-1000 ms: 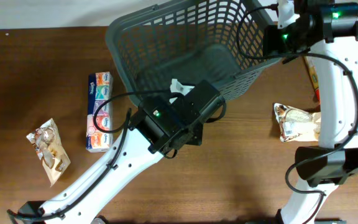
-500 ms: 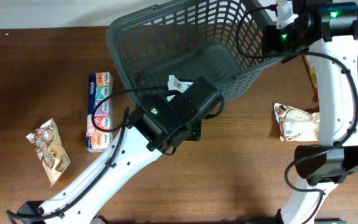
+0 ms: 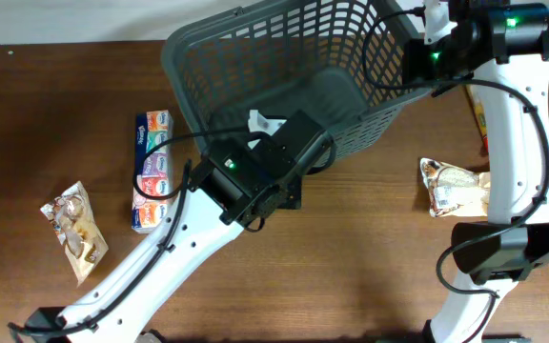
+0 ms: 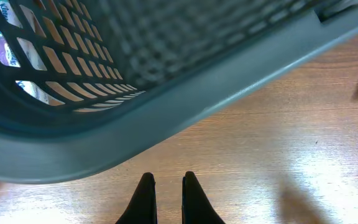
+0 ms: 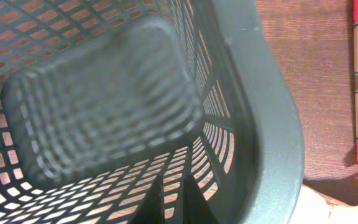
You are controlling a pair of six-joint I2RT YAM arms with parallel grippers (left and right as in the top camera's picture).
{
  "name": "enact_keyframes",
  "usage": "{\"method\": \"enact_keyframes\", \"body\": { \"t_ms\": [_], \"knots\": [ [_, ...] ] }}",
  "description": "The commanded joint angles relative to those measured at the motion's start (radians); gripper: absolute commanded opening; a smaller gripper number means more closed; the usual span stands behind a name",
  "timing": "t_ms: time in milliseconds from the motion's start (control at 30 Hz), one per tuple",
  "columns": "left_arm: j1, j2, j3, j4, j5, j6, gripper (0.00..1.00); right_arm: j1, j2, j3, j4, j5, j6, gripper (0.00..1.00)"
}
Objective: Pack container
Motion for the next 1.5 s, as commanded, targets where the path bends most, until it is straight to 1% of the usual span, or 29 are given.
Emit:
{"method": "enact_keyframes", "body": {
  "t_ms": [0,433,1467],
  "knots": [
    [0.006,0.019,-0.01,0.003,-0.026,-0.002,0.02,0.011,0.008,0.008,-0.004,0.013,-0.004,0.04],
    [0.064,0.019,-0.01,0.002,-0.021,0.04,0.02,0.011,0.008,0.008,-0.015,0.013,-0.004,0.04],
    [0.122,0.019,-0.01,0.002,-0.04,0.082,0.02,0.011,0.008,0.008,-0.096,0.025,-0.015,0.03]
  ]
}}
